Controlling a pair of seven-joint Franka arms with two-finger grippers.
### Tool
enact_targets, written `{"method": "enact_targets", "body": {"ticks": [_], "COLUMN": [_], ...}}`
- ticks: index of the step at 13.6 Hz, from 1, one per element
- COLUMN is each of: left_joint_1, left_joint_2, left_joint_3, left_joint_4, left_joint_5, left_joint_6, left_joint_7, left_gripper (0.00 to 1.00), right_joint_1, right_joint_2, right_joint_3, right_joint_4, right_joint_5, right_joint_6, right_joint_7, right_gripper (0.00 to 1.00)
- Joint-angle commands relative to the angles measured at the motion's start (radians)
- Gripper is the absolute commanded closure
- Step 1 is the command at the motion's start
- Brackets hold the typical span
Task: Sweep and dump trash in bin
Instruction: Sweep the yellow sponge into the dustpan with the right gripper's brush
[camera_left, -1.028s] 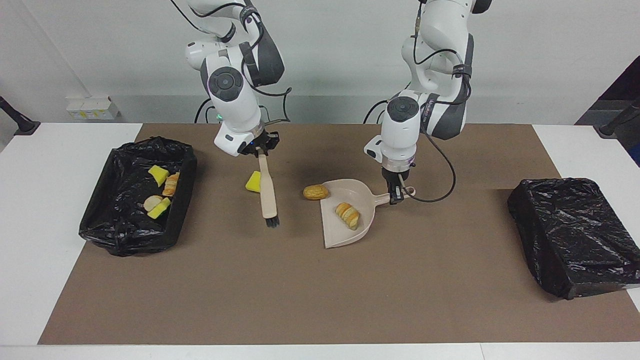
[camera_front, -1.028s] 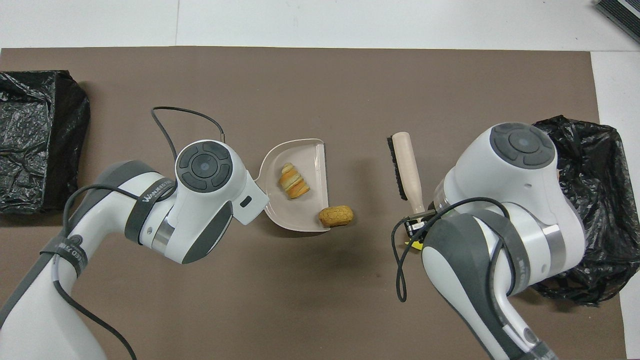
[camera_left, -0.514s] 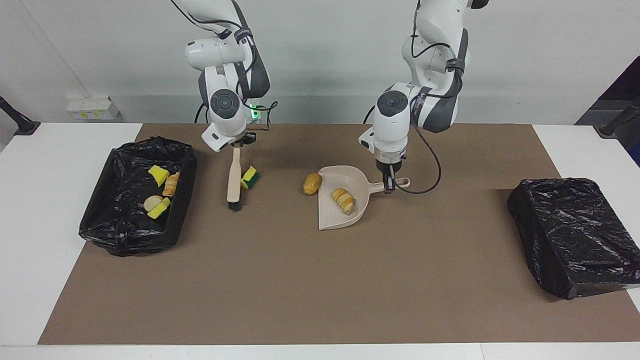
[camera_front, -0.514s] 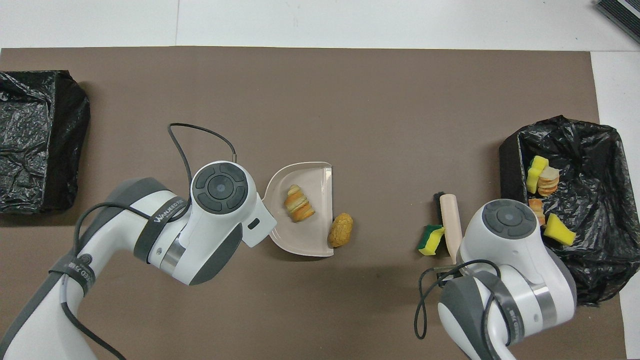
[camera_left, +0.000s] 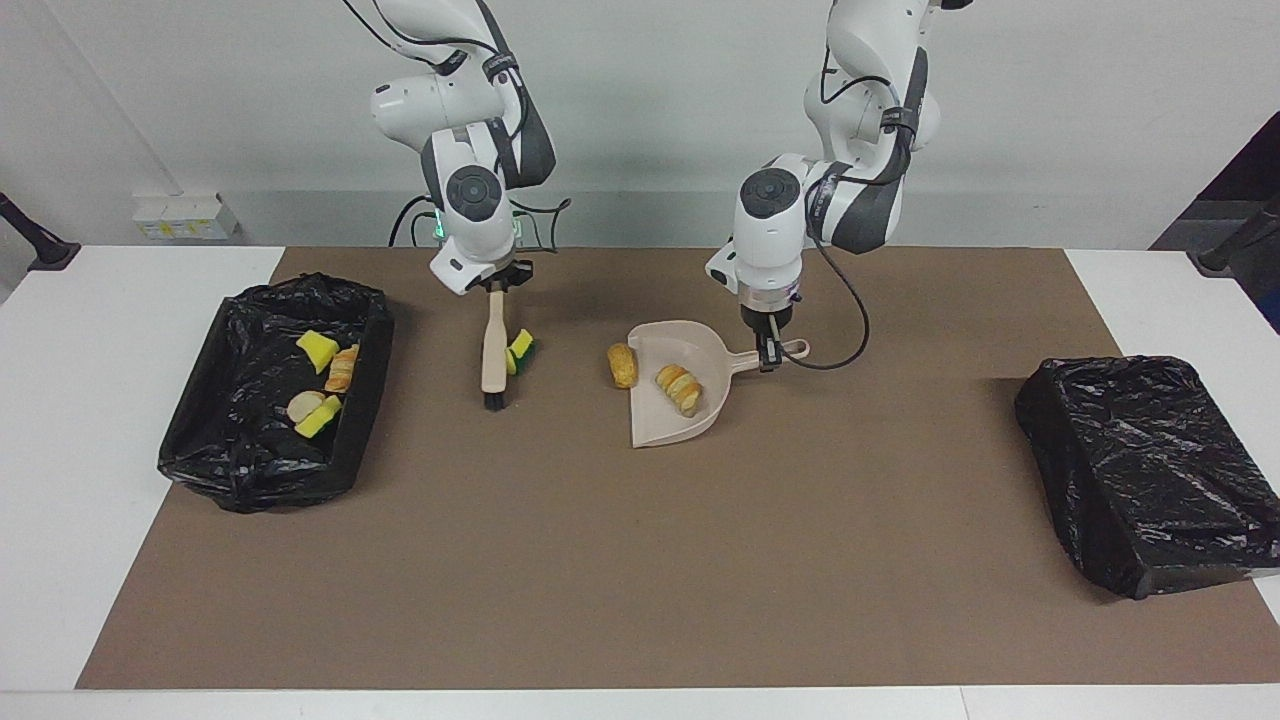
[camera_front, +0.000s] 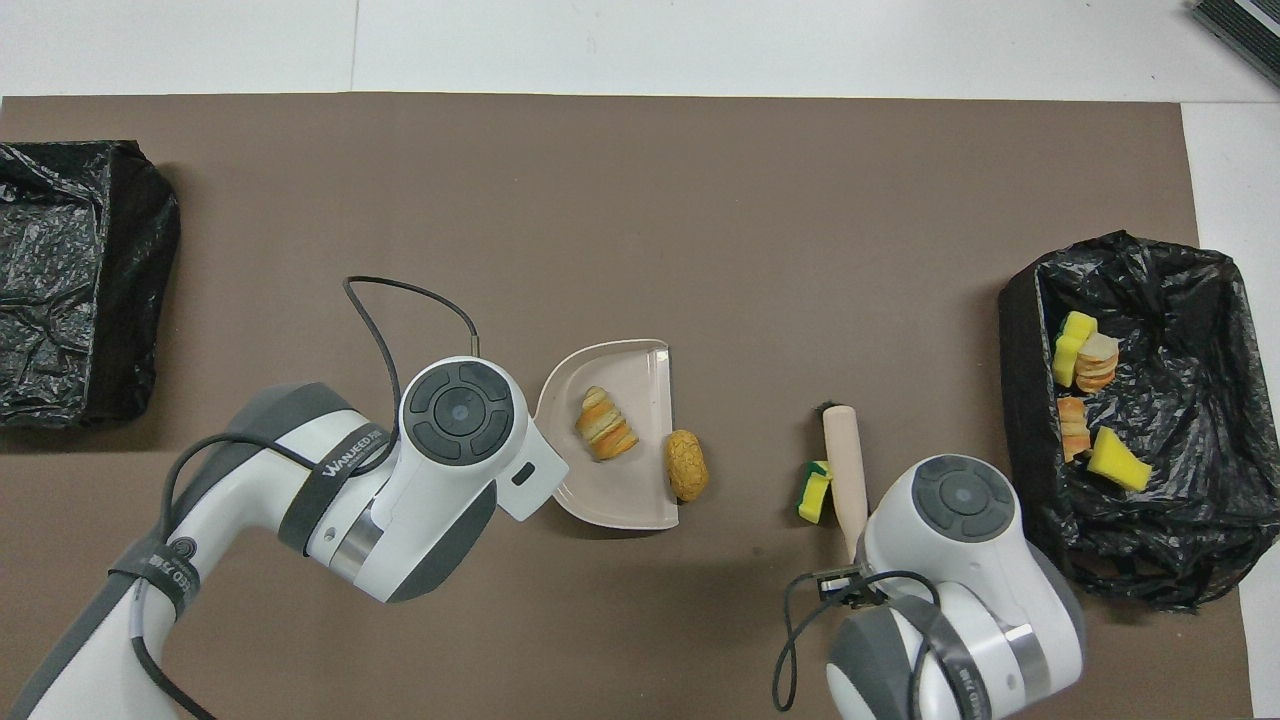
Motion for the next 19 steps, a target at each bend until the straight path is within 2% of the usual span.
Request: {"method": "enact_targets", "body": {"ticks": [1, 2, 7, 10, 12, 15, 17, 19], "left_joint_1": [-0.006, -0.004, 0.011, 0.017, 0.019, 0.019, 0.020, 0.039], "left_joint_2": [-0.030, -0.030, -0.031, -0.031, -0.031, -0.030, -0.030, -0.028], "left_joint_3": [0.007, 0.007, 0.007, 0.007, 0.007, 0.007, 0.007, 0.006], "left_joint_4": [-0.036, -0.036, -0.047, -0.050, -0.050, -0.050, -0.050, -0.050], "left_joint_5": [0.019, 0.019, 0.017, 0.017, 0.017, 0.017, 0.016, 0.014], "left_joint_6": [-0.004, -0.002, 0.004, 0.004, 0.004, 0.004, 0.008, 0.017], "left_joint_7": [-0.025, -0.027, -0.054, -0.054, -0.054, -0.054, -0.053, -0.048], "left_gripper": [1.00, 1.00, 1.00, 1.00, 1.00, 1.00, 1.00, 1.00], "right_joint_1": [0.093, 0.115, 0.174, 0.183, 0.200, 0.186, 0.171, 0.126], "right_joint_2": [0.089, 0.110, 0.181, 0.189, 0.166, 0.092, 0.081, 0.078], "right_joint_3": [0.006, 0.006, 0.006, 0.008, 0.011, -0.006, -0.004, 0.003], "right_joint_4": [0.002, 0.013, 0.152, 0.188, 0.217, 0.244, 0.269, 0.252], "right_joint_5": [0.076, 0.119, 0.260, 0.308, 0.322, 0.270, 0.106, -0.075], "right_joint_6": [0.112, 0.155, 0.157, 0.158, 0.140, -0.011, -0.113, -0.164], "right_joint_7": [0.009, 0.014, 0.006, 0.003, 0.015, 0.006, 0.014, -0.024], "right_gripper": [1.00, 1.00, 1.00, 1.00, 1.00, 1.00, 1.00, 1.00]}}
